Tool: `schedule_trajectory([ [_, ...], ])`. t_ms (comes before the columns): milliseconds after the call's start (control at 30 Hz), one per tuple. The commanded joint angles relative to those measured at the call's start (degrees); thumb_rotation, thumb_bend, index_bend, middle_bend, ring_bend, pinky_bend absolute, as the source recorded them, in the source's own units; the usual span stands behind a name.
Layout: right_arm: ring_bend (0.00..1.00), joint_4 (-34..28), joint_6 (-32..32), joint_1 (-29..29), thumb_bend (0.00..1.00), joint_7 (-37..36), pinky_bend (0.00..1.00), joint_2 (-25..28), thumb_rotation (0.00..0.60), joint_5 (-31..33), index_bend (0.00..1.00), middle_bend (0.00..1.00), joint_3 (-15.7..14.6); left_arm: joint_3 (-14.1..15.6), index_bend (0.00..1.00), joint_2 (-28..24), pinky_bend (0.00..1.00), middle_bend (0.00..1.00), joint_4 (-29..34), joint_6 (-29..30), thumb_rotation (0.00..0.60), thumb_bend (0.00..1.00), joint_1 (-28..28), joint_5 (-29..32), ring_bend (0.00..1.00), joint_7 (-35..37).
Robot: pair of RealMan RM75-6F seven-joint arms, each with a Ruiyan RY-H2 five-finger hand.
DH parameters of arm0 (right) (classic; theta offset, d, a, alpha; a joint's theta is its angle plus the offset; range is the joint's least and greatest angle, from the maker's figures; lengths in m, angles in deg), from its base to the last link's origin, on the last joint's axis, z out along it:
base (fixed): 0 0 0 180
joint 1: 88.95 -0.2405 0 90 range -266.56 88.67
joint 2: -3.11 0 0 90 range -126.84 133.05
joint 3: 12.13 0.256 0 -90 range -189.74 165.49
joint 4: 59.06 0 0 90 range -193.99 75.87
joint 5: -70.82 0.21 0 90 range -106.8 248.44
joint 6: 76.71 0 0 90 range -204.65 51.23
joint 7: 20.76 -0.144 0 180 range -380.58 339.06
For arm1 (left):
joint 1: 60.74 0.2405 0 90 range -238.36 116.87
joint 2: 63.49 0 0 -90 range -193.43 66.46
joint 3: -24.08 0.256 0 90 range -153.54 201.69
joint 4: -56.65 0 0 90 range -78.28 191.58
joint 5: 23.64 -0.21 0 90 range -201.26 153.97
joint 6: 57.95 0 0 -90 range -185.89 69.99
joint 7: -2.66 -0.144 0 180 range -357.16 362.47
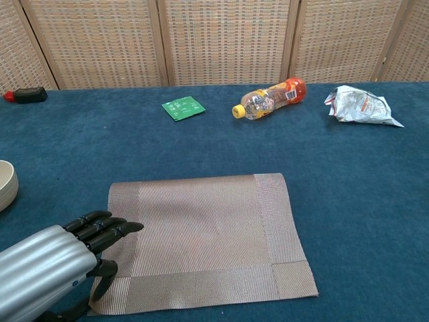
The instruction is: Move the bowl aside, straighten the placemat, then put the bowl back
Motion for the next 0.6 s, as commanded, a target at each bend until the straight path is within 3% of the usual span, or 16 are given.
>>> schedule_trajectory([
  [33,0.00,0.0,0.0,0.0,0.15,0.0,0.00,0.0,0.600,-0.1,0.00,0.00,-0.1,0.0,0.56,-0.1,0.00,0.00,0.2,-0.1,0.600,0.58,-0.1,0.1,0.00,0.1],
  [367,0.00,-0.1,-0.1,0.1,0.15,0.2,0.00,0.0,0.600,-0.3,0.00,0.00,-0.1,0.0,0.56,-0.8,0.00,0.00,1.7,0.6,0.600,0.58,-0.3,-0.5,0.00,0.7],
  [600,0.00,-0.1,-0.1,0.1,0.15,0.1,0.00,0.1,0.600,-0.2,0.00,0.00,-0.1,-3.1,0.56,-3.0,0.00,0.00,7.1,2.3,0.600,0.58,-1.5,-0.6,0.00,0.8],
])
